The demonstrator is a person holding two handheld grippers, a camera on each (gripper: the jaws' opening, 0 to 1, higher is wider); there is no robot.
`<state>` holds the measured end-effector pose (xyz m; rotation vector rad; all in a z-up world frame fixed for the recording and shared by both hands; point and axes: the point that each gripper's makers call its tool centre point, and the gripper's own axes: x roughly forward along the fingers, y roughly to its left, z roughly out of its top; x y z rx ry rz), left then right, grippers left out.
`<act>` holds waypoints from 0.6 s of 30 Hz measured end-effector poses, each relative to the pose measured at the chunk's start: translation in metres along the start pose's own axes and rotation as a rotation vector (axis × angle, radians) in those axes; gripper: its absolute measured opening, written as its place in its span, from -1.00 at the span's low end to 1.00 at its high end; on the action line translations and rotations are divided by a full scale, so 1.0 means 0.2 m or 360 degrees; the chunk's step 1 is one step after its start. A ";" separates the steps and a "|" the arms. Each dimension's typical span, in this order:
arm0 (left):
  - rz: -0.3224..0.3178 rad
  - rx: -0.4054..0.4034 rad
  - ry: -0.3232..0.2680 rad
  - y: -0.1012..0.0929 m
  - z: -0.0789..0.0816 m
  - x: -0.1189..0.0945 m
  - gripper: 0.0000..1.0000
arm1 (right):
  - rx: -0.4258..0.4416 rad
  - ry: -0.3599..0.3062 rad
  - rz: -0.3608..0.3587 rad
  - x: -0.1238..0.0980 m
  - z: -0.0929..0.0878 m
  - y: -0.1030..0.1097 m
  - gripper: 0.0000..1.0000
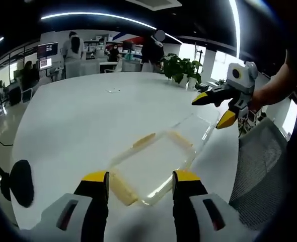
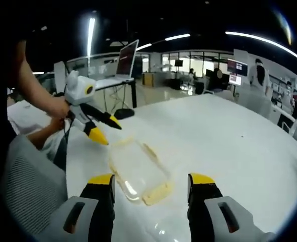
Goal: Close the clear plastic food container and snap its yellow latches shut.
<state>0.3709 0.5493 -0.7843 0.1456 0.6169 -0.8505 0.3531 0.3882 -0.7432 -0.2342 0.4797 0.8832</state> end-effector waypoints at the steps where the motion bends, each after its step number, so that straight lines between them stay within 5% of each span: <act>1: 0.0002 0.0019 0.0010 0.01 -0.01 0.00 -0.01 | -0.0003 0.0013 0.0012 0.01 -0.01 0.00 0.16; 18: -0.0052 0.0176 0.0138 0.08 -0.06 0.06 -0.02 | -0.0165 0.0207 0.0111 0.09 -0.10 0.02 0.15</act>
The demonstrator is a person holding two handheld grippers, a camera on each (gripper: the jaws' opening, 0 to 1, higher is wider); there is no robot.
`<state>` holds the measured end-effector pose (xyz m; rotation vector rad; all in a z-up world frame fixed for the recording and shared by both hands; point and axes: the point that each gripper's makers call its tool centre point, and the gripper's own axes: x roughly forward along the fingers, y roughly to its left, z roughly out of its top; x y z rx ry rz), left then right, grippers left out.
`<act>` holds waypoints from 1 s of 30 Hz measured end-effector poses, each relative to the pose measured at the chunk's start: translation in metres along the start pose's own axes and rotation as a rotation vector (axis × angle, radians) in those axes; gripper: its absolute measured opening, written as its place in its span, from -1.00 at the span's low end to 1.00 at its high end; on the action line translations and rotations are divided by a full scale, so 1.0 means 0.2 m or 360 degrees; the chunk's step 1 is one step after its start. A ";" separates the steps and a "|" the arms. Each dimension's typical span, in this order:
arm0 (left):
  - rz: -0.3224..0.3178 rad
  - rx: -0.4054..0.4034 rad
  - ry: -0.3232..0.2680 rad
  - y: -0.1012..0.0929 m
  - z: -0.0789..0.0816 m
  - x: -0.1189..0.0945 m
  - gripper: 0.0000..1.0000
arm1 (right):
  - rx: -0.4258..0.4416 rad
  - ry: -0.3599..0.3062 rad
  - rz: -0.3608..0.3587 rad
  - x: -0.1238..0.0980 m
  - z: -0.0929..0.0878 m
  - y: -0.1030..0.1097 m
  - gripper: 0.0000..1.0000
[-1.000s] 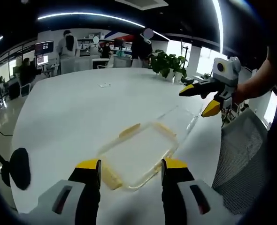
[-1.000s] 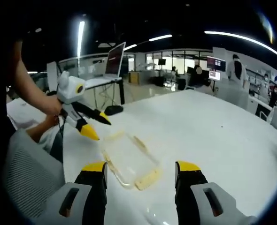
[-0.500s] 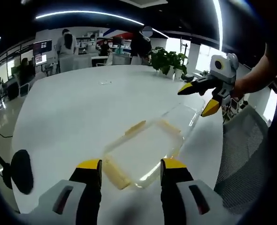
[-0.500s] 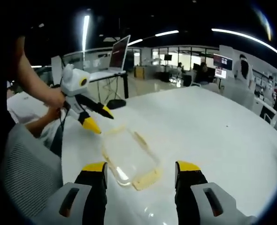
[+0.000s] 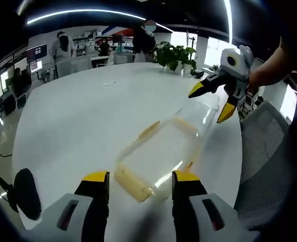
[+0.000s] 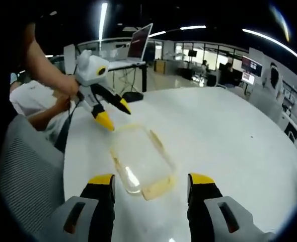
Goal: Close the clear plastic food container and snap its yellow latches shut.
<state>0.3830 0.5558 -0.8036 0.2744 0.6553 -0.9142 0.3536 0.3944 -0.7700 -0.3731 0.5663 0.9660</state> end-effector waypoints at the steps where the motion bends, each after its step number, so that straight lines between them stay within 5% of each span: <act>1: -0.0003 0.0025 0.0015 0.01 -0.01 0.00 -0.03 | -0.0014 0.0019 0.0002 0.00 -0.01 -0.01 0.15; 30: -0.0245 0.0325 0.0170 0.05 -0.05 0.05 -0.05 | -0.0175 0.0273 0.0150 0.11 -0.08 -0.01 0.09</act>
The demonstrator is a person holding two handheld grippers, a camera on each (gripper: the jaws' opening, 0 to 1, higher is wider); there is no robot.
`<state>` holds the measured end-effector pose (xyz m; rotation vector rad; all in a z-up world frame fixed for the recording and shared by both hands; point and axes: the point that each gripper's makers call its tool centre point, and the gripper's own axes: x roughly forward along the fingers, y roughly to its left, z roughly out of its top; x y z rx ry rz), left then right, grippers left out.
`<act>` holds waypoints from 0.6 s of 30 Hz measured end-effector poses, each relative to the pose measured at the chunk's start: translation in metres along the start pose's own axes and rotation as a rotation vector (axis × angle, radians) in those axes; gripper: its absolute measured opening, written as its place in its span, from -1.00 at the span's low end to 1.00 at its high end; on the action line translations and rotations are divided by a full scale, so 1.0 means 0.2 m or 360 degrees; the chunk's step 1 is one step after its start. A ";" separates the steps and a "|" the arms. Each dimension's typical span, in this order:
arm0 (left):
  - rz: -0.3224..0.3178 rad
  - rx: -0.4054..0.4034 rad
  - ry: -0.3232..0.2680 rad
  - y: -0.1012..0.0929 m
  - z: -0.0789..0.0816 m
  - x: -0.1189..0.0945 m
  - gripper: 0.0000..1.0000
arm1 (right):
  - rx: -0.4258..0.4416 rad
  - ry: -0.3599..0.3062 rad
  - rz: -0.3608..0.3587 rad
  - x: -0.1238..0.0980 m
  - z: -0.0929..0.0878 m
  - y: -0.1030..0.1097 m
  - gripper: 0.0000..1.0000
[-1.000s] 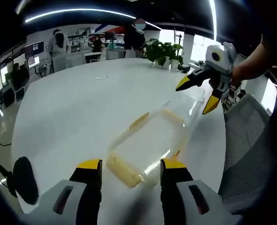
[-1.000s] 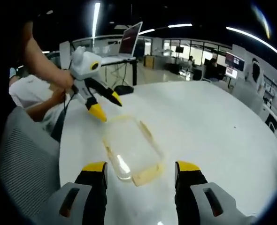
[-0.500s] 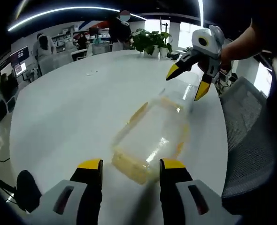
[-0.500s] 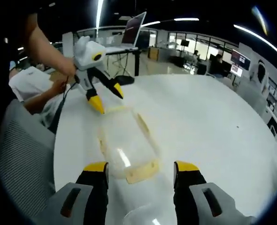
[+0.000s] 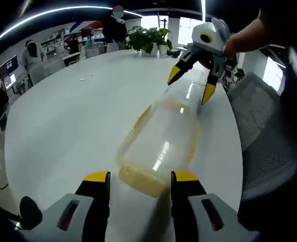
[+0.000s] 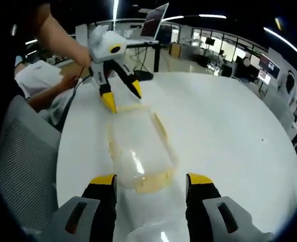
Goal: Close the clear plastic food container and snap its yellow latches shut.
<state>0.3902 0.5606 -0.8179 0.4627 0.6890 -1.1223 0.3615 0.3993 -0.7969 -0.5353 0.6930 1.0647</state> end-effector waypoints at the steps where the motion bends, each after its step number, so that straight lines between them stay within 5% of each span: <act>1: -0.0009 0.0000 0.0001 0.01 0.00 0.00 -0.05 | -0.0014 0.0014 0.0012 0.01 0.00 0.00 0.10; 18: -0.0130 0.0168 0.0127 -0.01 -0.06 -0.02 -0.17 | -0.0094 0.0144 0.0120 0.04 -0.05 0.02 0.08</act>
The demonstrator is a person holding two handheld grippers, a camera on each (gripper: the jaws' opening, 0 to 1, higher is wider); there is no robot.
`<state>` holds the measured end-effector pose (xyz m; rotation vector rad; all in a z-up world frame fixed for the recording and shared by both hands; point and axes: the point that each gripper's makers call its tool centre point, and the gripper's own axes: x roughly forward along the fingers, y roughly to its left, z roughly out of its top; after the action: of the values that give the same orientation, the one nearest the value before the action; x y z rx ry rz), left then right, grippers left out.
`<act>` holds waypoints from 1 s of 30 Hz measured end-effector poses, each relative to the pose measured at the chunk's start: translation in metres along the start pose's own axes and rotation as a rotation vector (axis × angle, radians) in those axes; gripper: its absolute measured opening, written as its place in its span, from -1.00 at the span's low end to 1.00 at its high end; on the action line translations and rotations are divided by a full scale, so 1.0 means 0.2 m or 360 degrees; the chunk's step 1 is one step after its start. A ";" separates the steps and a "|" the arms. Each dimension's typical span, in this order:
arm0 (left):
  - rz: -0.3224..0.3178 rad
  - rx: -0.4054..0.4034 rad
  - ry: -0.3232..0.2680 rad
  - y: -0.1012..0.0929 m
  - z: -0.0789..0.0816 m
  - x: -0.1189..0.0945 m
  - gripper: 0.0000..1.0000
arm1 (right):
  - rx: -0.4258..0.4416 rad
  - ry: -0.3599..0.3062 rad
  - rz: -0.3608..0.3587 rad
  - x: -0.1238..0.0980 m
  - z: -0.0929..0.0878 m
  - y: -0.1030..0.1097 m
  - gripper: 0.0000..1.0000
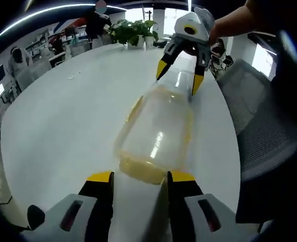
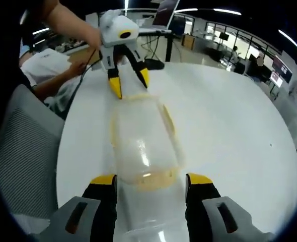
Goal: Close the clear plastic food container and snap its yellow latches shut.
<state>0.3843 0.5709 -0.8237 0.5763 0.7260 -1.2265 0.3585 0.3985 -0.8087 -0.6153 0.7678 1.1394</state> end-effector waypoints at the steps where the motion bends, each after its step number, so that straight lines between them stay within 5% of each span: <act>1: -0.0012 0.0029 0.0020 -0.01 0.00 0.01 -0.16 | -0.0005 0.0009 0.0004 0.00 0.00 0.00 0.08; 8: -0.0050 0.0351 0.0146 -0.01 0.00 0.05 -0.09 | -0.0040 0.0078 0.0021 0.01 -0.03 0.00 0.04; 30: -0.0194 0.0415 0.0197 -0.05 0.01 0.09 -0.14 | -0.0149 0.0218 0.0090 0.07 -0.07 -0.03 -0.07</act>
<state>0.3778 0.5551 -0.8358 0.8383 0.7176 -1.4201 0.3636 0.3945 -0.8288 -0.7602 0.8567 1.1995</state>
